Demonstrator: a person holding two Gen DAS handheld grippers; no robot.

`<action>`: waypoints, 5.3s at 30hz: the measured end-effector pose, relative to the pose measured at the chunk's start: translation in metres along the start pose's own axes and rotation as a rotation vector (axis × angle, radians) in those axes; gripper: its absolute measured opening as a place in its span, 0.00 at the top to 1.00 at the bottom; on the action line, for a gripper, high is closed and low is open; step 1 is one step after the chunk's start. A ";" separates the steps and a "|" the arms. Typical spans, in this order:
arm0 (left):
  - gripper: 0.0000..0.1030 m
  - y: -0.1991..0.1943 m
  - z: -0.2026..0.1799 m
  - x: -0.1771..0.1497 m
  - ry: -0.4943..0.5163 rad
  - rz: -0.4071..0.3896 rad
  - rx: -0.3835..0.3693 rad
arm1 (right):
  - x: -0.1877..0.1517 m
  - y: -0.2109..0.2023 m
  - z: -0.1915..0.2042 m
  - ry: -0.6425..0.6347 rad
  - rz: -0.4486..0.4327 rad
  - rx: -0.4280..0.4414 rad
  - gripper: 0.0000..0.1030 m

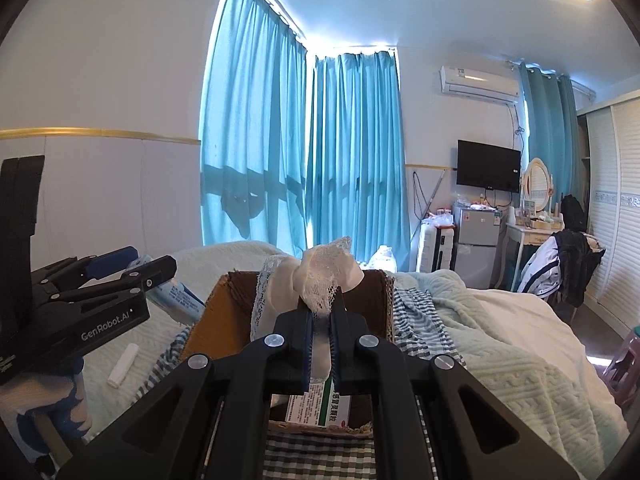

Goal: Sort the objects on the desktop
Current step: 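Lift the tissue pack and lace tissue with both grippers over the cardboard box, then open both grippers to drop the tissue pack and lace tissue into the box, then move both grippers back toward the remaining items beside the box, then grasp the printed leaflet with the left gripper while the right grasps the floss-pick jar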

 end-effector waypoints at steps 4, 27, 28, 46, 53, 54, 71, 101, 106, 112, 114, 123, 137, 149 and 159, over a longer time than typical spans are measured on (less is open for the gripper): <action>0.46 0.021 0.001 -0.010 -0.003 0.029 0.001 | -0.008 0.021 -0.007 -0.003 0.026 -0.002 0.94; 0.46 0.132 -0.017 -0.066 0.021 0.210 -0.063 | -0.067 0.144 -0.032 -0.012 0.211 0.003 0.94; 0.46 0.134 -0.018 -0.067 0.026 0.229 -0.059 | -0.068 0.147 -0.032 -0.018 0.220 0.001 0.94; 0.00 0.111 -0.005 -0.043 -0.013 0.166 -0.024 | -0.054 0.135 -0.041 0.028 0.151 -0.059 0.31; 0.00 0.083 0.003 -0.021 -0.026 0.113 0.009 | -0.033 0.104 -0.042 0.028 0.079 -0.097 0.10; 0.00 0.080 0.004 -0.019 -0.029 0.109 0.010 | -0.030 0.100 -0.042 0.025 0.076 -0.101 0.08; 0.00 0.014 0.022 0.000 -0.043 0.044 0.066 | -0.016 0.032 -0.034 0.047 0.034 -0.138 0.00; 0.00 -0.046 0.031 -0.052 0.017 0.145 0.158 | -0.045 -0.044 -0.016 0.054 0.093 -0.128 0.00; 0.00 -0.042 0.028 -0.077 0.027 0.187 0.160 | -0.065 -0.041 -0.013 0.037 0.145 -0.127 0.00; 0.00 -0.024 0.026 -0.113 0.042 0.257 0.171 | -0.094 -0.030 -0.015 0.049 0.239 -0.125 0.00; 0.00 -0.019 0.024 -0.125 0.045 0.279 0.165 | -0.107 -0.023 -0.014 0.062 0.293 -0.110 0.00; 0.00 0.015 0.018 -0.168 0.066 0.407 0.108 | -0.157 0.007 0.013 0.034 0.463 -0.051 0.00; 0.00 0.058 0.005 -0.213 0.053 0.588 0.003 | -0.210 0.040 0.044 -0.028 0.647 0.013 0.00; 0.00 0.082 0.002 -0.246 0.043 0.731 -0.012 | -0.237 0.060 0.047 -0.049 0.758 -0.013 0.00; 0.26 0.080 -0.001 -0.250 0.032 0.736 -0.032 | -0.251 0.066 0.033 0.003 0.822 -0.043 0.00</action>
Point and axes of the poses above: each gripper's, at about its wrist camera, not at the fingertips, and y roughly the way its jaws point, z to its left, x to its top, the point moved 4 cm from there along y, roughly the way its jaws point, and after that the axes turned 4 degrees about -z, right-handed, at the moved point
